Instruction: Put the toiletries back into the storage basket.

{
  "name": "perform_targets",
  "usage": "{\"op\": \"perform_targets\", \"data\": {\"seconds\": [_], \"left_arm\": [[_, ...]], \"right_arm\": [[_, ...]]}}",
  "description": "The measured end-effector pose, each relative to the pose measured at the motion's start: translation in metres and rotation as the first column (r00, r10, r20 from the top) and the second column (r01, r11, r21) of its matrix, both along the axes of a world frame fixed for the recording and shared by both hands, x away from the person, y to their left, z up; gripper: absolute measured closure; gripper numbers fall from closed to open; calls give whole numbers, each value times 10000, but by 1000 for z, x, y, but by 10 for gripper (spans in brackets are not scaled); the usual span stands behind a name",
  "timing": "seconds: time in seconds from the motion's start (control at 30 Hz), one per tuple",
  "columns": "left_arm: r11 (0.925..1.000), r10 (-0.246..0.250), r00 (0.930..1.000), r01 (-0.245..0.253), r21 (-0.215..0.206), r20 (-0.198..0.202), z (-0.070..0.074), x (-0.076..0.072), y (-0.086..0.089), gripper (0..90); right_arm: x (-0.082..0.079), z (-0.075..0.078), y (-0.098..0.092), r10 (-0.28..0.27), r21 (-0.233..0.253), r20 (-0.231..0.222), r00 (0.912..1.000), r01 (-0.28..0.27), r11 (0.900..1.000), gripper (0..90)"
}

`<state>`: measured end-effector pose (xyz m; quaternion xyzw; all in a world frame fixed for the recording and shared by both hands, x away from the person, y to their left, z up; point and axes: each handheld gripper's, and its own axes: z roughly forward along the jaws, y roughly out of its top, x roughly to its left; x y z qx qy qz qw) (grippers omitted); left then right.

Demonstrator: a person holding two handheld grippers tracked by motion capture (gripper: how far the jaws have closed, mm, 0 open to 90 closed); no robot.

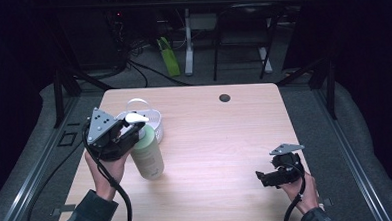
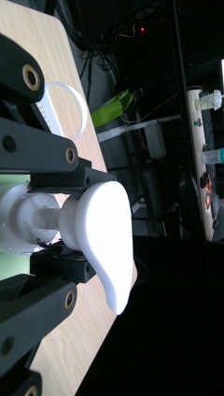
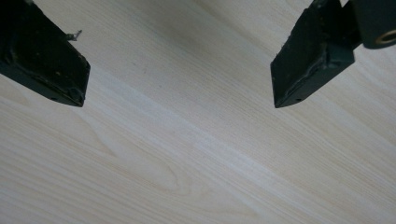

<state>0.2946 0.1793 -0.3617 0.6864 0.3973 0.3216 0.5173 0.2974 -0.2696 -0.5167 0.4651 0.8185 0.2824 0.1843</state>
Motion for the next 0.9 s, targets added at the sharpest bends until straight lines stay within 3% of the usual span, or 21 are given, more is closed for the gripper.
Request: {"op": "perform_targets", "data": {"seconds": [0.9], "left_arm": [[9996, -289, 9992, 291, -49, 286, 32, 2, 2, 679]], "right_arm": [[-1, 1, -1, -44, 75, -22, 10000, 44, 10000, 41]]}}
